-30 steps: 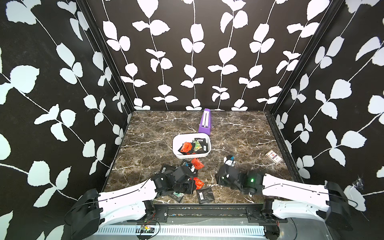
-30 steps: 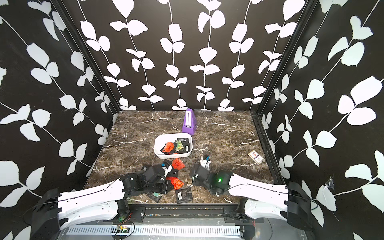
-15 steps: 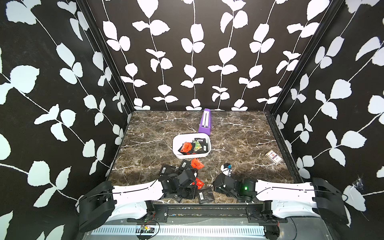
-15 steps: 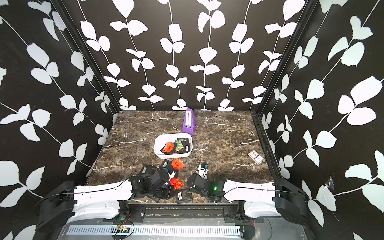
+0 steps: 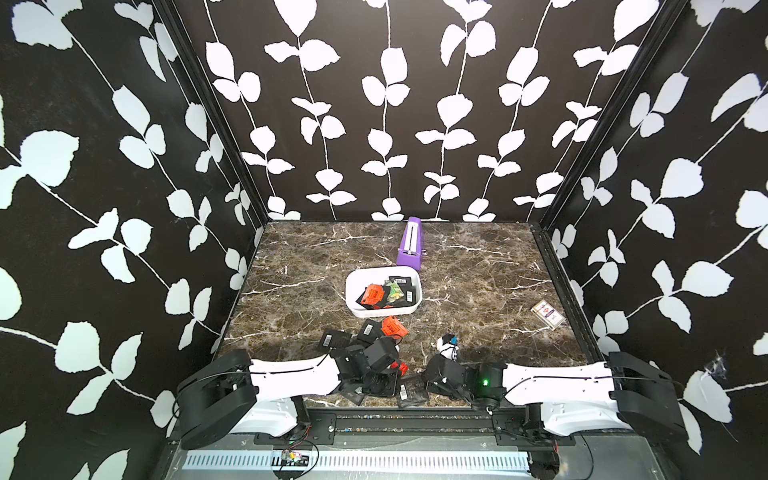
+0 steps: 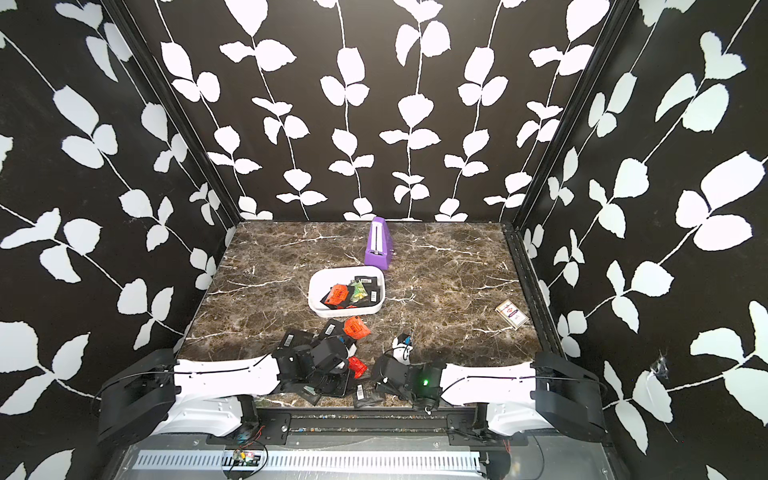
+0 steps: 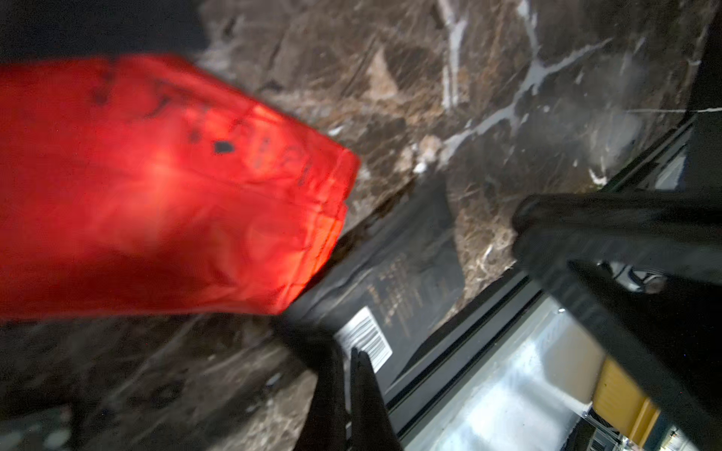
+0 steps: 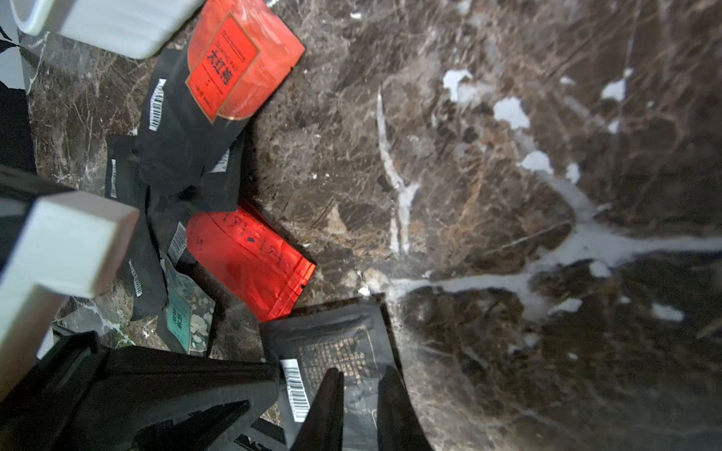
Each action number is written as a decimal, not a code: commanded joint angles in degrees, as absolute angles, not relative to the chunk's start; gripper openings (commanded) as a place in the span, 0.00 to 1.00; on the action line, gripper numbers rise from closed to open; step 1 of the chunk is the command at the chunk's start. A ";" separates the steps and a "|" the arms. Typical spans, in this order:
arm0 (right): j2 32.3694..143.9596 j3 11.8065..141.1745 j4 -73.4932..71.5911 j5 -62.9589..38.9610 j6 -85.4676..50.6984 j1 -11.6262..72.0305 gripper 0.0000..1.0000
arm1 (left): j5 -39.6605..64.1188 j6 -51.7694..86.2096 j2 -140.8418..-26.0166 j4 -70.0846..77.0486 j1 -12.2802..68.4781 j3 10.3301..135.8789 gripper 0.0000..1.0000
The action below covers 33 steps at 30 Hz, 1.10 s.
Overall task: Put the tea bags into the storage box
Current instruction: Pick up the tea bag from the center of the board.
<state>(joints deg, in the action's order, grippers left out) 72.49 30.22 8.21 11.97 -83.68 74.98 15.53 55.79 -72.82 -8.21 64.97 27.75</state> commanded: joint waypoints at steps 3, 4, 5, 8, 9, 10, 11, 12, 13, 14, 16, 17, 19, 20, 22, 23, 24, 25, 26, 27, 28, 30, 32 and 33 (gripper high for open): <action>73.61 27.94 6.42 12.62 -85.77 75.88 0.19 | 15.47 55.43 -72.80 -7.39 65.30 28.48 0.00; 73.72 27.91 6.42 12.62 -85.80 75.92 0.19 | 15.49 55.44 -72.92 -7.45 65.30 28.34 0.00; 73.83 27.87 6.42 12.57 -85.94 76.10 0.19 | 15.55 55.37 -73.03 -7.28 65.30 28.16 0.00; 74.14 27.88 6.25 12.79 -86.31 76.45 0.21 | 15.56 55.28 -73.77 -6.96 65.30 27.75 0.00; 74.27 27.89 6.26 12.74 -86.44 76.50 0.22 | 15.47 55.28 -74.04 -6.88 65.30 27.53 0.00; 74.45 27.93 6.12 12.74 -86.53 76.57 0.22 | 15.42 55.20 -74.30 -6.78 65.28 27.35 0.00; 74.68 27.94 6.09 12.79 -86.60 76.70 0.23 | 15.55 55.07 -74.57 -6.68 65.26 27.22 0.00; 74.81 27.96 5.88 12.81 -86.65 76.75 0.24 | 15.60 55.00 -74.84 -6.73 65.28 27.00 0.00; 74.97 28.00 5.77 12.82 -86.70 76.88 0.25 | 15.56 55.02 -75.00 -6.68 65.24 26.77 0.00; 75.27 28.02 5.72 12.88 -86.81 76.97 0.27 | 15.47 55.02 -75.12 -6.71 65.30 26.43 0.00; 75.69 28.12 5.46 12.86 -86.98 77.03 0.29 | 15.39 55.13 -75.10 -6.64 65.39 25.81 0.00; 76.04 28.10 5.29 12.79 -87.08 77.16 0.30 | 15.30 55.19 -75.06 -6.89 65.32 25.48 0.00; 76.39 28.11 5.03 12.72 -87.18 77.17 0.31 | 15.03 55.08 -75.06 -6.99 65.39 25.06 0.00; 76.63 28.12 4.93 12.66 -87.19 77.25 0.32 | 15.03 54.94 -75.19 -7.10 65.39 24.98 0.00; 76.89 28.12 4.97 12.66 -87.26 77.30 0.34 | 15.13 54.66 -75.46 -7.20 65.39 25.05 0.00; 77.07 28.07 4.91 12.69 -87.38 77.26 0.35 | 15.07 54.67 -75.67 -7.25 65.39 24.98 0.00; 77.16 28.08 4.69 12.73 -87.44 77.32 0.35 | 15.05 54.61 -75.80 -7.23 65.41 24.97 0.00; 77.26 28.06 4.62 12.68 -87.46 77.33 0.36 | 15.03 54.62 -75.85 -7.18 65.39 25.04 0.00; 77.48 28.12 4.48 12.70 -87.46 77.32 0.36 | 14.95 54.54 -75.98 -7.21 65.47 24.96 0.00; 77.65 28.05 4.33 12.66 -87.53 77.29 0.36 | 14.85 54.45 -76.09 -7.15 65.48 24.88 0.00; 77.82 28.07 4.31 12.62 -87.60 77.36 0.37 | 14.85 54.48 -76.16 -7.12 65.47 24.75 0.00; 78.24 28.12 4.16 12.65 -87.78 77.42 0.37 | 14.85 54.36 -76.33 -7.03 65.48 24.56 0.00; 78.84 28.12 3.83 12.32 -88.02 77.50 0.38 | 15.03 54.11 -76.62 -7.03 65.47 24.39 0.00; 79.17 28.03 3.59 12.25 -88.19 77.51 0.38 | 15.07 53.98 -76.71 -7.10 65.48 24.38 0.00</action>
